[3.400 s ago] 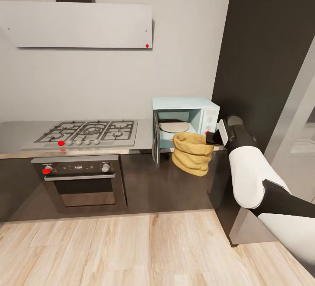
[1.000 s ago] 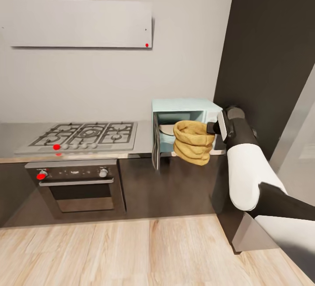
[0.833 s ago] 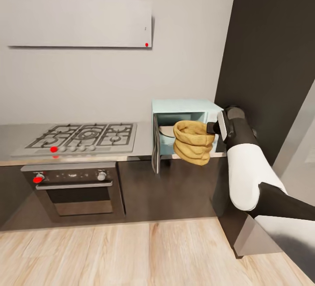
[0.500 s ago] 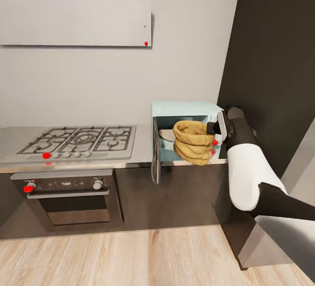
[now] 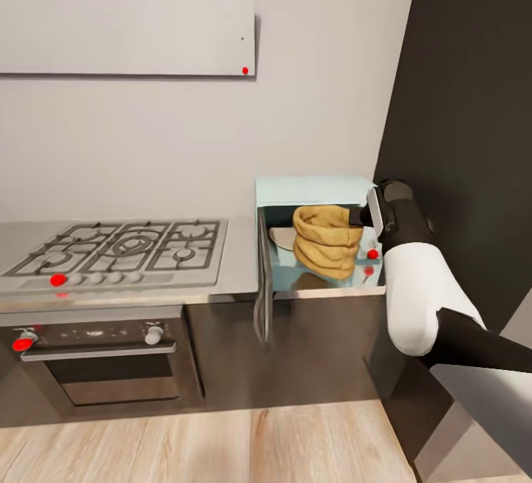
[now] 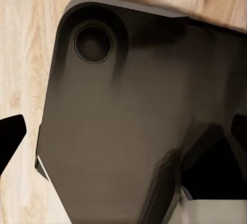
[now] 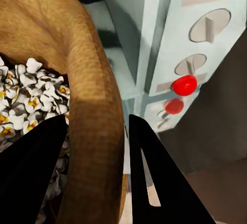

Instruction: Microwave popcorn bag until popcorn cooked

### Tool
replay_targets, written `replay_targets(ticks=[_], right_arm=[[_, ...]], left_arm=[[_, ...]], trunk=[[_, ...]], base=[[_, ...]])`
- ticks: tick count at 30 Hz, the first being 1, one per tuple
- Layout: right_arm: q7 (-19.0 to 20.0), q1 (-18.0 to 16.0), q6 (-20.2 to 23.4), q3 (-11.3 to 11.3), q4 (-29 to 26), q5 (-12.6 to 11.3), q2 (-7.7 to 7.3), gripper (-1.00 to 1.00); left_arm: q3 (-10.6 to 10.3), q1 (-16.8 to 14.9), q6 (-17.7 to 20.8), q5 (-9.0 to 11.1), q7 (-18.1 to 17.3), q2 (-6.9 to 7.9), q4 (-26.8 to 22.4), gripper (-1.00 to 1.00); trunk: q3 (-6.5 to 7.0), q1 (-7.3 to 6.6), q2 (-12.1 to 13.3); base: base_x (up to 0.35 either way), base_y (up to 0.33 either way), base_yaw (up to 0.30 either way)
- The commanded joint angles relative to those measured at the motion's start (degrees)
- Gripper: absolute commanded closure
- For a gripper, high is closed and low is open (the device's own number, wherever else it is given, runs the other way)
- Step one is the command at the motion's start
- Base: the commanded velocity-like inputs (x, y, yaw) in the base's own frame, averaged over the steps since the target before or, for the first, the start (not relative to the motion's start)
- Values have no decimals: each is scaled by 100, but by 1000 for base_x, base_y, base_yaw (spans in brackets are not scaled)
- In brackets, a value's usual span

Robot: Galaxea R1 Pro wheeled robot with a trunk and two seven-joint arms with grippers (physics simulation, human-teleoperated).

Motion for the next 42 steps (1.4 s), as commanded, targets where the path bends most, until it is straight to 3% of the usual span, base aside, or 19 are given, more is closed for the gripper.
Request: replay_targets(ticks=[1, 16, 20, 33, 42], right_arm=[[-34, -6, 11, -21, -9, -42, 6, 100], [-25, -1, 11, -25, -3, -82, 15, 100], [3, 0, 11, -37, 7, -85, 133, 100], [36, 52, -145, -50, 95, -114, 228, 100], [14, 53, -423, -50, 392, -102, 212, 100]], left_arm=[[2, 1, -9, 25, 4, -1, -5, -100], [2, 1, -12, 26, 4, -3, -5, -100], [2, 1, -14, 26, 4, -2, -5, -100], [2, 1, -13, 29, 4, -7, -5, -100], [6, 1, -12, 29, 4, -9, -5, -100]], trunk=[[-5, 3, -3], [-5, 3, -3], [-5, 3, -3], [-5, 3, -3], [-5, 3, -3]], base=[[244, 0, 0], [227, 0, 0], [168, 0, 0], [7, 0, 0], [0, 0, 0]])
